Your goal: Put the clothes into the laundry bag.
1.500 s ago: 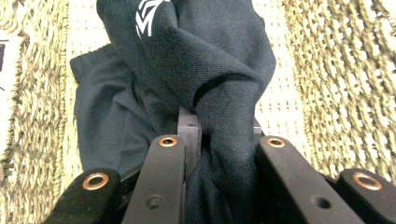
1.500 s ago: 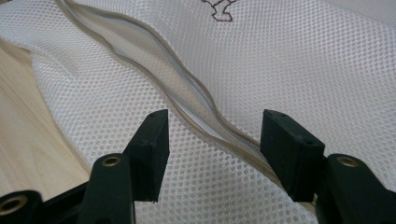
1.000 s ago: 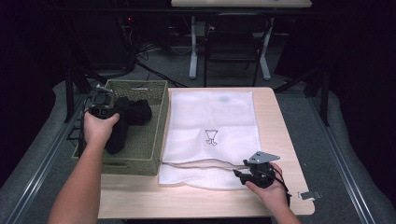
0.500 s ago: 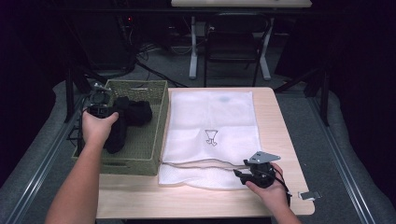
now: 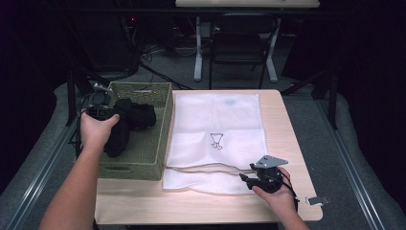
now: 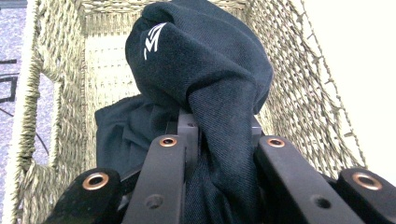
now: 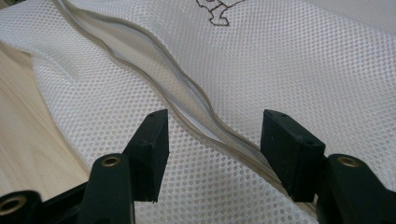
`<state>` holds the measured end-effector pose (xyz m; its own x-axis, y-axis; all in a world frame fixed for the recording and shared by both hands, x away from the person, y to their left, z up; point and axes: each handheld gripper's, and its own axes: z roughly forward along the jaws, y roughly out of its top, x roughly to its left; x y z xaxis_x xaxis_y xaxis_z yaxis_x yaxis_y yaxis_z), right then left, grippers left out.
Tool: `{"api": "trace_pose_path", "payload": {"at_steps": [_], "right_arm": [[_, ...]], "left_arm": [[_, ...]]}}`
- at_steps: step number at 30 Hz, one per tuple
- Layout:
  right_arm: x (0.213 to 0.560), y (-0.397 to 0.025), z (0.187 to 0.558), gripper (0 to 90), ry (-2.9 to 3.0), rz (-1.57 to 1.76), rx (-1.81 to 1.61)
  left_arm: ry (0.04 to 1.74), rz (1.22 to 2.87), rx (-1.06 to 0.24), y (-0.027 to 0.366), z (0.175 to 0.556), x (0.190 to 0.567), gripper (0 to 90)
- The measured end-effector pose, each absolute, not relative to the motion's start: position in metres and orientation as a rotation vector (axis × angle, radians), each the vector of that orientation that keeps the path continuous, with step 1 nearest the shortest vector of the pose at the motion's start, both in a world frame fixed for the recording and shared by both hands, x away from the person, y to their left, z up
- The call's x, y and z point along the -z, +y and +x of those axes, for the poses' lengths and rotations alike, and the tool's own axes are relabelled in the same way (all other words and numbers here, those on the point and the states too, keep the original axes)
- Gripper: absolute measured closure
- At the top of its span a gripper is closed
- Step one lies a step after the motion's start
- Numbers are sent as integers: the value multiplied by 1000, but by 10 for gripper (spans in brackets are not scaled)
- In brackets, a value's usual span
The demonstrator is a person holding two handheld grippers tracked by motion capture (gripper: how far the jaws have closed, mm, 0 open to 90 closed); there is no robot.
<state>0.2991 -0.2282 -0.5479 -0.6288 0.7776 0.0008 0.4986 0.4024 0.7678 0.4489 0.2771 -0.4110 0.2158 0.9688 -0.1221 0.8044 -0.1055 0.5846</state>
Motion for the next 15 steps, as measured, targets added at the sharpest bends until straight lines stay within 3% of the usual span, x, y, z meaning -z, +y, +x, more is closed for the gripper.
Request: {"api": "trace_pose_path", "payload": {"at_steps": [15], "right_arm": [[548, -229, 299, 423, 2307, 1100, -1076]], "left_arm": [[1641, 2068, -369, 270, 450, 395, 786]]}}
